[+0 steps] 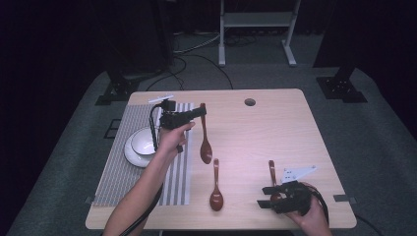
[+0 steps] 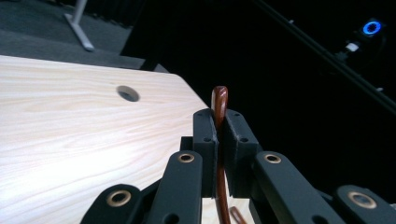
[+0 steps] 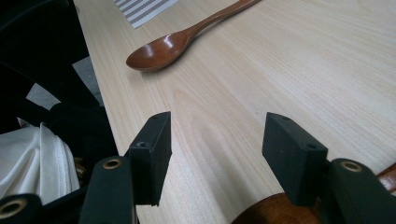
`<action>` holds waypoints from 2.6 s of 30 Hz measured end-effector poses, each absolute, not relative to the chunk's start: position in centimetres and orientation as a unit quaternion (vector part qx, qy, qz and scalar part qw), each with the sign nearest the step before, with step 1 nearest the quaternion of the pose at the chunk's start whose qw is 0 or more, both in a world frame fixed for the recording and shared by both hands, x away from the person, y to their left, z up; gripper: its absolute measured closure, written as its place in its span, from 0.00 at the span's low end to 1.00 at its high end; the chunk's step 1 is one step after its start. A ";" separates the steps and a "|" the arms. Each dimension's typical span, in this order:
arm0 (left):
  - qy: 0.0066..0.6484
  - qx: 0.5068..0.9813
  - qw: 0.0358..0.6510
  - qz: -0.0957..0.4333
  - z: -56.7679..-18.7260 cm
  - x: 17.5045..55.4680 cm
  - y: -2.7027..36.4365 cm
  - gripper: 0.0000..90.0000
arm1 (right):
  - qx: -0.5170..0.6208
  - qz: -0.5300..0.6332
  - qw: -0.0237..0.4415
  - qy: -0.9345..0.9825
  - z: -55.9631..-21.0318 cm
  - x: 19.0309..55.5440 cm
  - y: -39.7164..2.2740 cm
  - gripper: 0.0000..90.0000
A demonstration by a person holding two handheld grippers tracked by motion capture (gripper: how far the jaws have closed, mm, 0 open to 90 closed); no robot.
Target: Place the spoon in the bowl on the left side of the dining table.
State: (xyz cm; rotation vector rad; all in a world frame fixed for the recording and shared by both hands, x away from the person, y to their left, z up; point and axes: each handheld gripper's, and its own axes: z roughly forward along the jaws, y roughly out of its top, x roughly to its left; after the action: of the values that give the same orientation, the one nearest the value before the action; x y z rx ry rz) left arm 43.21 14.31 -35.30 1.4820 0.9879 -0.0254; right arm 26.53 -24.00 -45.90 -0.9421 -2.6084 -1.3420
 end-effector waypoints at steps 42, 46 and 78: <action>0.498 0.599 0.622 0.079 -31.9 44.6 24.2 0.94 | -0.311 -0.436 0.023 -0.844 -45.8 26.6 -23.8 0.46; 0.503 0.595 0.621 0.085 -31.6 44.6 24.8 0.94 | -0.311 -0.436 0.023 -0.844 -45.8 26.6 -23.8 0.46; 0.560 0.555 0.600 0.138 -32.2 45.2 31.2 0.94 | -0.308 -0.437 0.020 -0.845 -45.7 26.6 -23.6 0.47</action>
State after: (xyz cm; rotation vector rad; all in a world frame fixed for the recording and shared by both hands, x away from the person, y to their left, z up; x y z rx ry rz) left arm 45.21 31.16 -32.15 1.2859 1.2991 0.3204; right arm 26.60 -23.59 -45.71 -0.9546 -2.6211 -1.3572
